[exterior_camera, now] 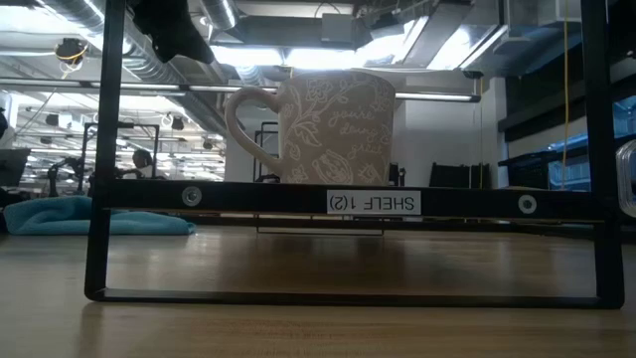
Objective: Stack small to large cups/mugs on shelf
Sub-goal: Put the transparent mug on the shelf
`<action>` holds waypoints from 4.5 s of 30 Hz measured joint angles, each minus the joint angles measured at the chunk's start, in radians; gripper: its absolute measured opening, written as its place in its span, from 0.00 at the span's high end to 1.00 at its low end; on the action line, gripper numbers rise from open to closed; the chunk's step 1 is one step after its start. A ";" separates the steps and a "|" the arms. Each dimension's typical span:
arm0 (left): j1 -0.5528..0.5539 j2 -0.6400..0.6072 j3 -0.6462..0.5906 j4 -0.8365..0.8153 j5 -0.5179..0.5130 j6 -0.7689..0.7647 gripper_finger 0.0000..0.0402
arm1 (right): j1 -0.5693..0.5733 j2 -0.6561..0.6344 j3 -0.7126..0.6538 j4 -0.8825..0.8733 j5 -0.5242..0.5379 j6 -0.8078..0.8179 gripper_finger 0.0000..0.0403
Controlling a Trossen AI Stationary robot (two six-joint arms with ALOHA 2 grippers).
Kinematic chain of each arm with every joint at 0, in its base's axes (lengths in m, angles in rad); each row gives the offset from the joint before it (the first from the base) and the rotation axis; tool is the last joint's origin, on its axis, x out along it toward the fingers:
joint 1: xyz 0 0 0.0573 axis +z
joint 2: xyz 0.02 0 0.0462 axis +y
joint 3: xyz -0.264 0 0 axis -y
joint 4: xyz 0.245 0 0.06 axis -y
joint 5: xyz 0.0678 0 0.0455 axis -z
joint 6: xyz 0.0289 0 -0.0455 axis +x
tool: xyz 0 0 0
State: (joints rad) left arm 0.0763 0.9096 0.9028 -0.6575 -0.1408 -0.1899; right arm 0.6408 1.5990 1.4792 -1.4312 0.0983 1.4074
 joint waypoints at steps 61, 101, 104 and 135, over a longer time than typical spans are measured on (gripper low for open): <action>0.000 0.000 0.000 0.000 0.000 -0.021 0.97 | 0.156 0.002 -0.381 0.469 -0.041 0.701 0.70; 0.000 0.000 0.000 0.000 0.000 -0.017 0.97 | 0.147 0.002 -0.381 0.484 -0.045 0.814 0.98; 0.000 0.000 0.000 -0.001 0.000 -0.017 0.97 | 0.146 0.002 -0.381 0.484 -0.040 0.814 0.98; 0.000 0.000 0.000 0.022 0.000 -0.039 0.97 | -0.260 0.002 0.059 0.111 -0.015 0.271 0.98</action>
State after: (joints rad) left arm 0.0763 0.9096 0.9028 -0.6353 -0.1406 -0.2293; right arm 0.3809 1.6012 1.5385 -1.3199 0.0838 1.6782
